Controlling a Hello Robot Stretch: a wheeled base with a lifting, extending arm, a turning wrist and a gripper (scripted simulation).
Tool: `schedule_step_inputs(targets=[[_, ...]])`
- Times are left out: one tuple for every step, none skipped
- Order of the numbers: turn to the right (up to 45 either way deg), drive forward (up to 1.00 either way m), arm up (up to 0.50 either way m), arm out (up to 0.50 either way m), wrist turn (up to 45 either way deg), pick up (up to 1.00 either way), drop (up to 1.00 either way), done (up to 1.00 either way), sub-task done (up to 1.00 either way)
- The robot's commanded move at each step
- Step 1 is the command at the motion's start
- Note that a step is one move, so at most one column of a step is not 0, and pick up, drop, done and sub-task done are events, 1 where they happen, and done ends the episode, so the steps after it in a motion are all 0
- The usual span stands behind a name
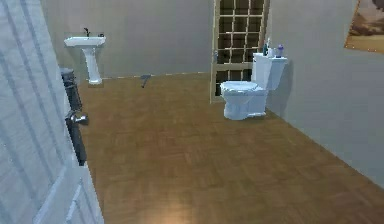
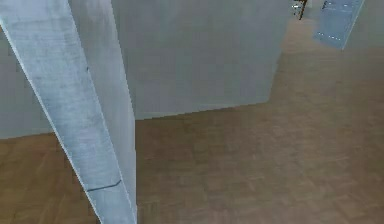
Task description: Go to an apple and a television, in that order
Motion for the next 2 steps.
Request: schedule_step_inputs(targets=[[0.0, 0.60, 0.00, 0.00, 0.0, 0.00, 0.00, 0.00, 0.00], [-18.0, 0.00, 0.00, 0.00, 0.0, 0.00, 0.00, 0.00, 0.00]])
